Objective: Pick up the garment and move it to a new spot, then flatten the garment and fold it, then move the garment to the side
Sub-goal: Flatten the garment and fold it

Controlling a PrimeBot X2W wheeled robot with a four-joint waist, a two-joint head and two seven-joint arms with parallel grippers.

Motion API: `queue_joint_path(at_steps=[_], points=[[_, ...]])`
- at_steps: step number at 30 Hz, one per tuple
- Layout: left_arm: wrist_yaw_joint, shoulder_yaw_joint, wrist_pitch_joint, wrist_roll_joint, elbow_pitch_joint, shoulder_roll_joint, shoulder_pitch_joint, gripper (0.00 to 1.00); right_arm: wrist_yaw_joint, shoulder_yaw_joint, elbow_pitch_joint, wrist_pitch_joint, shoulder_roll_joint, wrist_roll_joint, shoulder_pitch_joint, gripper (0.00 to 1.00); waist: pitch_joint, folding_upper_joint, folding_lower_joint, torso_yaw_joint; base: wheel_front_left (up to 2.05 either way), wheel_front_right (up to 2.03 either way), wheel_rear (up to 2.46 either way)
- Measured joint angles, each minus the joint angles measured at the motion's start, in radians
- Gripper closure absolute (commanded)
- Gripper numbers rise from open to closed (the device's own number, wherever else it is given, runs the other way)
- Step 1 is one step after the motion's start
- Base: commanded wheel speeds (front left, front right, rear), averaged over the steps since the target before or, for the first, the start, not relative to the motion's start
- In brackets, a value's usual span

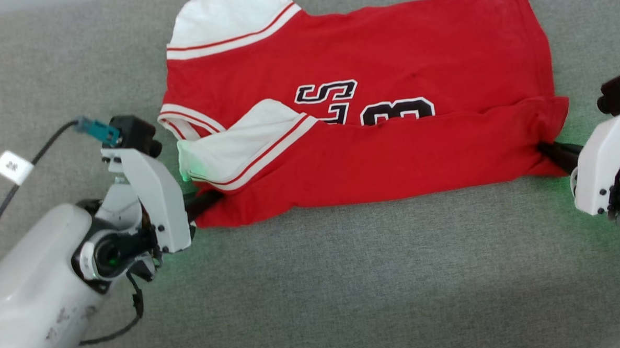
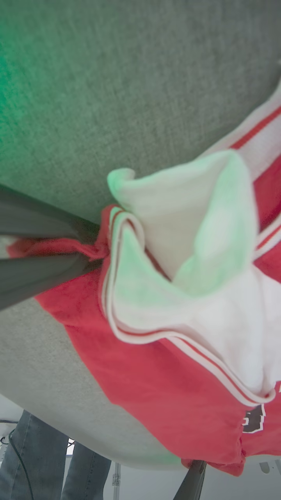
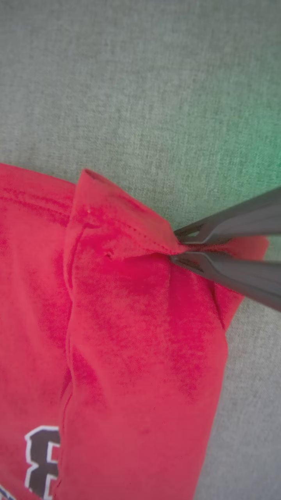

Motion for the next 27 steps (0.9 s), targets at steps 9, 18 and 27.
queue_joint_path(at_steps=[9,18,27], points=[[0.001,0.021,-0.065,-0.044,-0.142,0.068,0.172,1.00,0.000,0.018,-0.126,-0.030,-0.090,0.071,0.129,1.00,-0.062,0.0000,0.0000,0.005,0.00,0.00,0.00],[0.082,0.041,-0.132,-0.065,-0.385,0.190,0.357,1.00,0.000,-0.021,-0.264,-0.015,-0.202,0.113,0.288,1.00,-0.090,0.0000,0.0000,0.018,0.00,0.00,0.00],[0.150,0.060,-0.223,-0.050,-0.460,0.215,0.436,0.00,0.000,-0.127,-0.328,-0.065,-0.202,0.083,0.369,0.00,-0.097,0.0000,0.0000,0.016,0.00,0.00,0.00]])
